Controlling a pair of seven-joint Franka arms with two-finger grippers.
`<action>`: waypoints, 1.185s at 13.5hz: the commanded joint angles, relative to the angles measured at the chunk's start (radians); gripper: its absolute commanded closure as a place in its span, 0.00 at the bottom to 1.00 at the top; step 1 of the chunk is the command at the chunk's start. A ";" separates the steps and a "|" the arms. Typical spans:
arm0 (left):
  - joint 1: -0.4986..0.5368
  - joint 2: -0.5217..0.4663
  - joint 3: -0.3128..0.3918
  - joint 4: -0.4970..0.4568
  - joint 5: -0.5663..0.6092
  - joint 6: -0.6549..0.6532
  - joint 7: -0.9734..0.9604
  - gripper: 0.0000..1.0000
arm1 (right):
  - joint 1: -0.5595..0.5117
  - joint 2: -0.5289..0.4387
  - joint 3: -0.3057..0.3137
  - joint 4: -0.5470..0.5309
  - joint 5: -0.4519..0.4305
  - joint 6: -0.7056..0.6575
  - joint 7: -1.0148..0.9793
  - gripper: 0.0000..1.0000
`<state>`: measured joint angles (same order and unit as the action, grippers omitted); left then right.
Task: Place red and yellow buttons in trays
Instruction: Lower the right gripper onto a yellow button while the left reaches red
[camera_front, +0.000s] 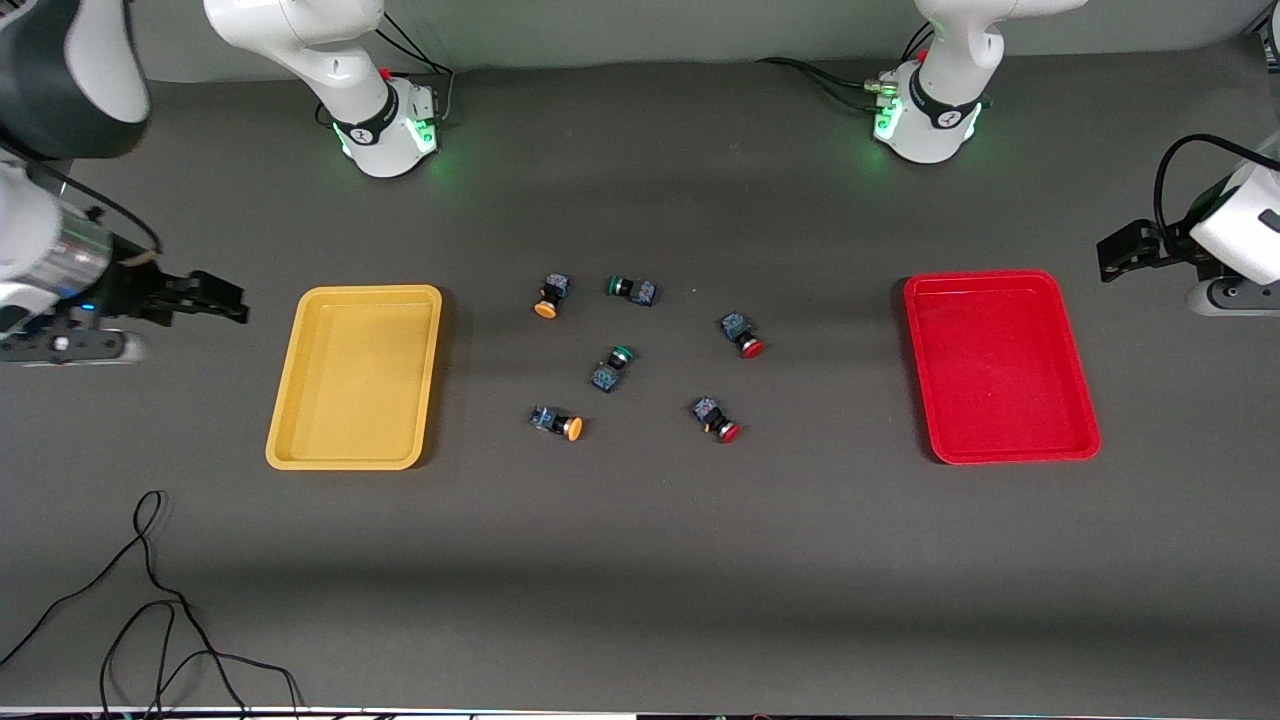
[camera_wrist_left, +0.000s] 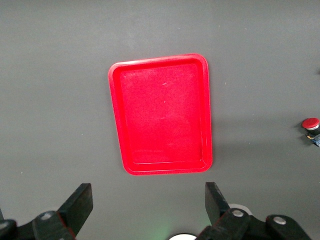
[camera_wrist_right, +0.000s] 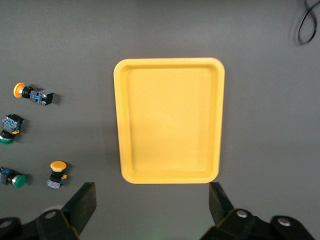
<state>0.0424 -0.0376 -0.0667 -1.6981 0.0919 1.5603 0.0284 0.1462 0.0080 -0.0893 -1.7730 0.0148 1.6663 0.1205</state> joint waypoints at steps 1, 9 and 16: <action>-0.035 -0.007 -0.005 -0.015 -0.007 -0.016 -0.004 0.00 | 0.082 -0.057 -0.003 -0.124 0.017 0.079 0.186 0.00; -0.254 0.145 -0.012 -0.118 -0.133 0.180 -0.399 0.01 | 0.570 -0.062 -0.003 -0.450 0.045 0.548 0.983 0.00; -0.538 0.330 -0.021 -0.347 -0.141 0.579 -0.951 0.02 | 0.742 -0.002 -0.003 -0.514 -0.088 0.609 1.186 0.00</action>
<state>-0.4425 0.2601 -0.0994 -2.0171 -0.0379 2.0697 -0.7742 0.8758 0.0212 -0.0792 -2.2474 -0.0185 2.2594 1.2814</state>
